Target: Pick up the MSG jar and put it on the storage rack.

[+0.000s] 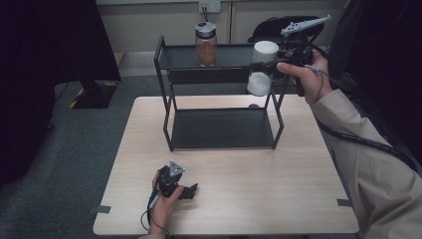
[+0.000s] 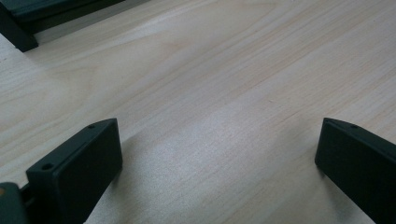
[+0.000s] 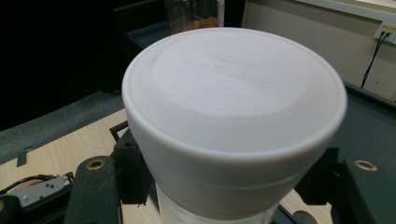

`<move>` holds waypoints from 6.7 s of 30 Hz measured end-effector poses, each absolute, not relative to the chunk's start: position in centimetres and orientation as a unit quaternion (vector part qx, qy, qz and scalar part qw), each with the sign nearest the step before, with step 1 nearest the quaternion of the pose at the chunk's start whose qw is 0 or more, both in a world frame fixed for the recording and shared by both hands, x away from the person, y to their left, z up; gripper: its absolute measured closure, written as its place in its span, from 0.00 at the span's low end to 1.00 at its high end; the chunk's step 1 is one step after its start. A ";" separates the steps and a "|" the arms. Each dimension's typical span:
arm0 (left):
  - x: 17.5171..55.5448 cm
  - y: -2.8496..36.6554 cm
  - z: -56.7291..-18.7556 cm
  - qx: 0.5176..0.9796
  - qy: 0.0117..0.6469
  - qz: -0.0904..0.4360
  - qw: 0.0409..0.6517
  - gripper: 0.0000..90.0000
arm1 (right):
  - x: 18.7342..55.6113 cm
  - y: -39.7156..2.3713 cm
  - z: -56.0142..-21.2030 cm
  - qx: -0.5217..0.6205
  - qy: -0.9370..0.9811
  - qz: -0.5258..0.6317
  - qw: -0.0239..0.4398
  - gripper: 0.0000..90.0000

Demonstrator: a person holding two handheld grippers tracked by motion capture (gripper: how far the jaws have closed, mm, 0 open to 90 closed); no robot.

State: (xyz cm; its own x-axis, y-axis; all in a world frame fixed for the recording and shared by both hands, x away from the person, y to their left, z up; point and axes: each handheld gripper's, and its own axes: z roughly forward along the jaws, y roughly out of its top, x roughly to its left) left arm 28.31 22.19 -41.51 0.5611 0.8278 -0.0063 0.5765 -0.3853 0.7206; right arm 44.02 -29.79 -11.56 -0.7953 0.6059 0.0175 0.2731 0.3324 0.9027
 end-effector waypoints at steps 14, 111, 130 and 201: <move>28.4 22.3 -41.5 0.814 0.430 0.180 0.348 0.00 | 44.0 -29.2 -9.0 0.274 0.796 0.510 0.177 0.39; 28.4 22.3 -41.5 0.814 0.429 0.181 0.347 0.00 | 49.4 -23.2 -8.2 0.365 0.762 0.482 0.232 0.02; 28.4 22.3 -41.5 0.814 0.429 0.181 0.348 0.00 | 46.4 -25.1 -9.3 0.373 0.754 0.490 0.230 0.01; 28.4 22.3 -41.5 0.813 0.430 0.180 0.348 0.00 | 40.4 -26.5 -25.1 0.300 0.789 0.525 0.109 0.02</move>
State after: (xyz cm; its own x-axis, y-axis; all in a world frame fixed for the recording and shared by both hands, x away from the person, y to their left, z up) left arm 28.38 22.26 -41.53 0.5648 0.8252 -0.0071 0.5744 -0.3869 0.7214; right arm 40.41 -26.52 -25.11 -0.7963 0.5877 0.1432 0.3585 0.2678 0.8943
